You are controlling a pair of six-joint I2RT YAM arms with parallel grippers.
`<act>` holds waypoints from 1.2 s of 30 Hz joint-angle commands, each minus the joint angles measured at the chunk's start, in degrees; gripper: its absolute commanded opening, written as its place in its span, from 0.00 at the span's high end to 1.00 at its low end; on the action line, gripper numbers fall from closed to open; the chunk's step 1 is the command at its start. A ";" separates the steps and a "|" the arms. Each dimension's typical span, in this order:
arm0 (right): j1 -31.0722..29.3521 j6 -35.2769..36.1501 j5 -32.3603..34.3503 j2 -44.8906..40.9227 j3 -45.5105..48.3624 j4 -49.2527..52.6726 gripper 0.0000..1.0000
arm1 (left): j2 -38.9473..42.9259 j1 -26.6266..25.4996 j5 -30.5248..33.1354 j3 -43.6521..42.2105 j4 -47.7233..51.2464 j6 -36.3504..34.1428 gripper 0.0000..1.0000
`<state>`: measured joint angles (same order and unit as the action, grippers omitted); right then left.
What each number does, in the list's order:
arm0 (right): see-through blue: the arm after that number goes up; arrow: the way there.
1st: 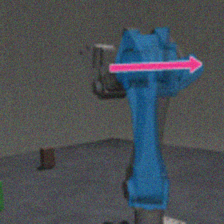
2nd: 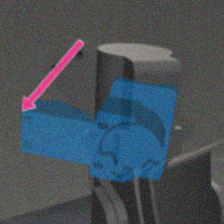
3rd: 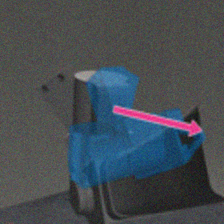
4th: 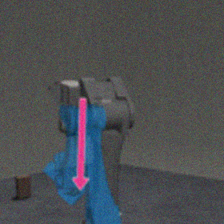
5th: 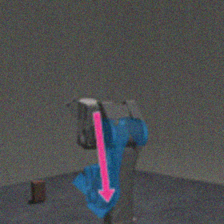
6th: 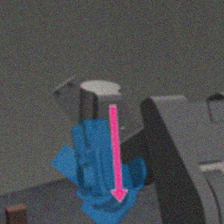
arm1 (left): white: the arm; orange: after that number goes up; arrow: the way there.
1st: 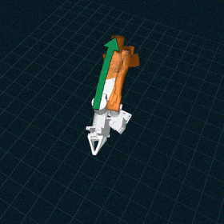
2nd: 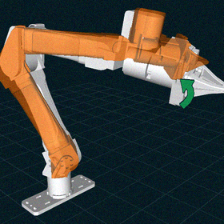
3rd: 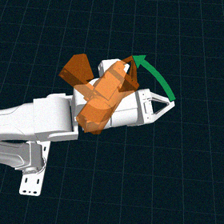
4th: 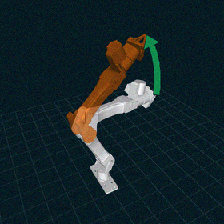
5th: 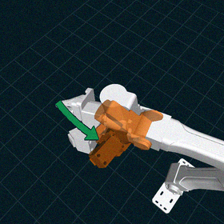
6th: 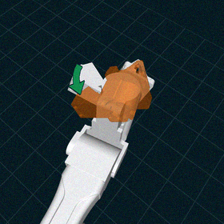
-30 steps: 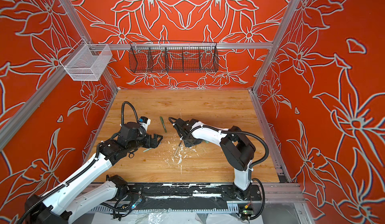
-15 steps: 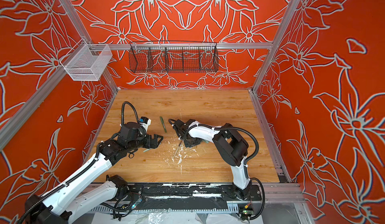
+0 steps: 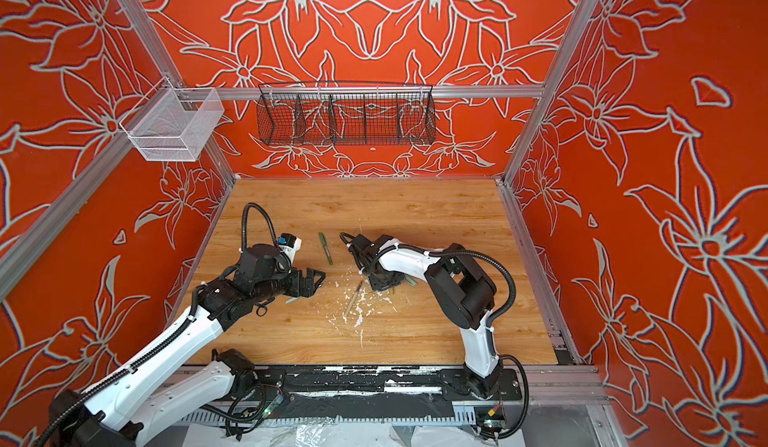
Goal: Insert the pens into the pen caps
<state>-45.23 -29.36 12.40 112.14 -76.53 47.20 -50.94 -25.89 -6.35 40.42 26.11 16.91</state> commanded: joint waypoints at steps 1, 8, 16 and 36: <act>0.69 0.83 -1.89 1.39 0.84 -0.26 0.81 | 0.97 -0.30 -0.66 -0.48 0.79 -0.22 0.03; 2.32 2.25 -8.86 -5.28 5.52 -7.02 0.84 | 1.10 -0.30 -1.69 -0.70 0.26 -0.12 0.03; 4.18 4.05 -14.85 -6.69 8.63 -9.88 0.79 | 0.76 -0.39 -5.01 -1.33 -0.43 0.04 0.03; 13.51 2.70 -31.09 -12.76 20.43 -23.45 0.62 | 2.51 -0.83 -5.60 -1.84 -0.42 0.13 0.03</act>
<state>-31.88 -29.15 -22.70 99.72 -55.83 18.74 -49.10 -26.33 -11.70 38.85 25.78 16.95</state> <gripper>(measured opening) 0.381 0.971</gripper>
